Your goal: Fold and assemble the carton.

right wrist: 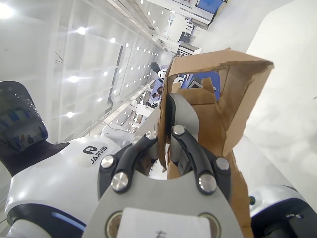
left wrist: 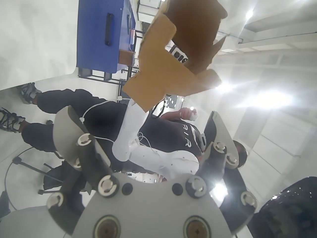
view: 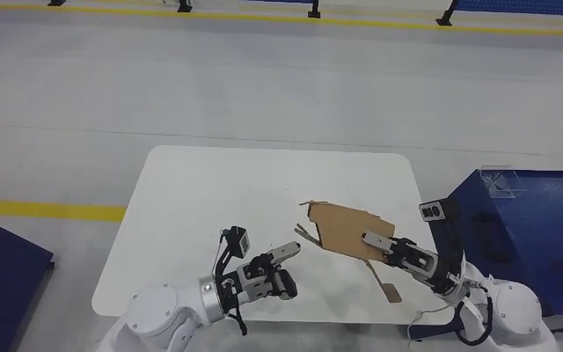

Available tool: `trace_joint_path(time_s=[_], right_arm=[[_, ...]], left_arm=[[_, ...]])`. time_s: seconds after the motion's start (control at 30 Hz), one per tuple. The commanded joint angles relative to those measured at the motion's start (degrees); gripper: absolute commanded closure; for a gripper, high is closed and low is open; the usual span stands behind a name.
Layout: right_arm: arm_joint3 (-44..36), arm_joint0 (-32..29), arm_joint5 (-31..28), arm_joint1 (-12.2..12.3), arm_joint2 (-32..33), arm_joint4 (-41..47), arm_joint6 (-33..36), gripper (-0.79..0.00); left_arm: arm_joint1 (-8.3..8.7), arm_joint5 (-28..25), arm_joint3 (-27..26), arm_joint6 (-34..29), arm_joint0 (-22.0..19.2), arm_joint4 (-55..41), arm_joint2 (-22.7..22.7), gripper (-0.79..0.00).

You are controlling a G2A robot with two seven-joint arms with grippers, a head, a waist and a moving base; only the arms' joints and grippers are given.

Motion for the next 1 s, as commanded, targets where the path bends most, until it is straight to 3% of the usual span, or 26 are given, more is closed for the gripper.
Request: trace_joint_path(time_s=[0.0,0.97], right_arm=[[-0.02,-0.14,-0.64,0.02,0.1,0.26,0.42,0.0],[-0.99,-2.05,0.57,0.3,-1.19,3.77,4.34,0.0]], left_arm=[[-0.07,1.41,0.0,1.11,-0.43,0.01,0.39,-0.785],[-0.82,6.65,3.09,1.7,-5.65,0.72,7.01,-0.785]])
